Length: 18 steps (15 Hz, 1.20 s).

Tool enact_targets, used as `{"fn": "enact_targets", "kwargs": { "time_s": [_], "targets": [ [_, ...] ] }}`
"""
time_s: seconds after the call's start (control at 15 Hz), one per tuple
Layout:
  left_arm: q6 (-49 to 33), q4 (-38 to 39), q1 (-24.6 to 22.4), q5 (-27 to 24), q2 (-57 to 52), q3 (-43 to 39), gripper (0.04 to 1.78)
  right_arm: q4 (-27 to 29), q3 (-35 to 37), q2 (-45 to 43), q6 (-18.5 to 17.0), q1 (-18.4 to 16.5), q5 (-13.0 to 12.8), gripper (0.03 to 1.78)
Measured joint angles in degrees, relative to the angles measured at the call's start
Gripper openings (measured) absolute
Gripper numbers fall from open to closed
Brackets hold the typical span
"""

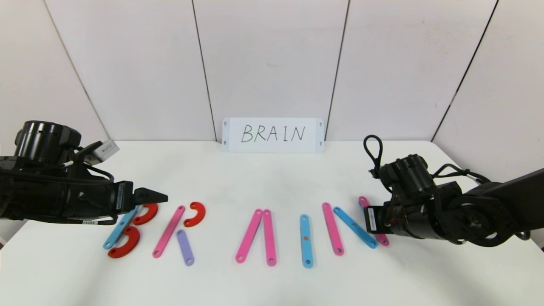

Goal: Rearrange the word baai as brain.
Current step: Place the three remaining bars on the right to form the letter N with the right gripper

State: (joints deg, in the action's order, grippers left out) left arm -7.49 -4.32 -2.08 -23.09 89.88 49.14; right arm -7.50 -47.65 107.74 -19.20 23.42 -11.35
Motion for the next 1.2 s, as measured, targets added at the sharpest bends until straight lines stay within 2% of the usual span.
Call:
{"fn": "enact_targets", "kwargs": {
  "time_s": [0.6, 0.73, 0.93, 1.2],
  "targets": [
    [0.00, 0.02, -0.02, -0.34, 0.00, 0.06, 1.74, 0.01, 0.20, -0.49, -0.87, 0.09, 0.46, 0.30],
    [-0.01, 0.02, 0.00, -0.33, 0.00, 0.06, 1.74, 0.01, 0.37, -0.44, -0.95, 0.00, 0.50, 0.35],
    [-0.01, 0.02, -0.02, -0.34, 0.02, 0.00, 1.74, 0.01, 0.37, -0.38, -1.00, -0.13, 0.46, 0.60],
    [-0.01, 0.02, 0.00, -0.33, 0.02, -0.02, 1.74, 0.01, 0.44, -0.83, -1.08, -0.29, 0.46, 1.26]
  ]
}}
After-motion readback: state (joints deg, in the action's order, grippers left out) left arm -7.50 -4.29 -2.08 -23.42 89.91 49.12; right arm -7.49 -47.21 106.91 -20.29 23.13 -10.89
